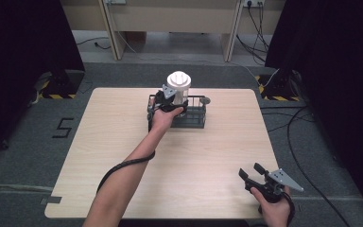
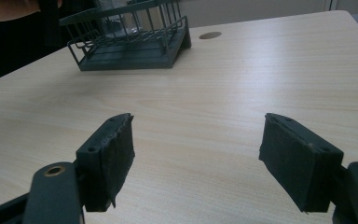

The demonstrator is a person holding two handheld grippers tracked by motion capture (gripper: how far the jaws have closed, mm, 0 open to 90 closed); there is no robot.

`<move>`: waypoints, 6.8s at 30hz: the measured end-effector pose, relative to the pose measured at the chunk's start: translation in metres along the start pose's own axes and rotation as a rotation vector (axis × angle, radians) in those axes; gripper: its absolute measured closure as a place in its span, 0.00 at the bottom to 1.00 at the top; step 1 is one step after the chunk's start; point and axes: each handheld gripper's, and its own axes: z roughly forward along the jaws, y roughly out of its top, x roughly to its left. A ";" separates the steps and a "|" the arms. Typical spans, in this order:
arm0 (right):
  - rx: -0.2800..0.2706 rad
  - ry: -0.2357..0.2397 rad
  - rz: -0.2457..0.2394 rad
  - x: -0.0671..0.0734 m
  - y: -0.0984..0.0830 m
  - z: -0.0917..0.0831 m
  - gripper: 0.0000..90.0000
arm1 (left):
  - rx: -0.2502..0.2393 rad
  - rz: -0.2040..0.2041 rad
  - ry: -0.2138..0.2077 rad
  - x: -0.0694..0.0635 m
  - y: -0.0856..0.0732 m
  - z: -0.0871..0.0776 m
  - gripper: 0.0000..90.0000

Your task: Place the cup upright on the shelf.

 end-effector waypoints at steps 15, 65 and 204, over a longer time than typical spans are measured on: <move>0.003 0.001 0.000 0.000 0.000 0.000 0.29 | -0.003 -0.006 0.009 0.000 -0.006 0.002 0.19; 0.013 -0.011 -0.014 0.001 0.000 0.001 0.27 | -0.068 0.049 0.015 0.018 -0.018 -0.064 0.16; 0.010 -0.017 -0.027 0.003 0.000 0.001 0.25 | -0.051 -0.028 0.082 0.073 -0.143 -0.239 0.18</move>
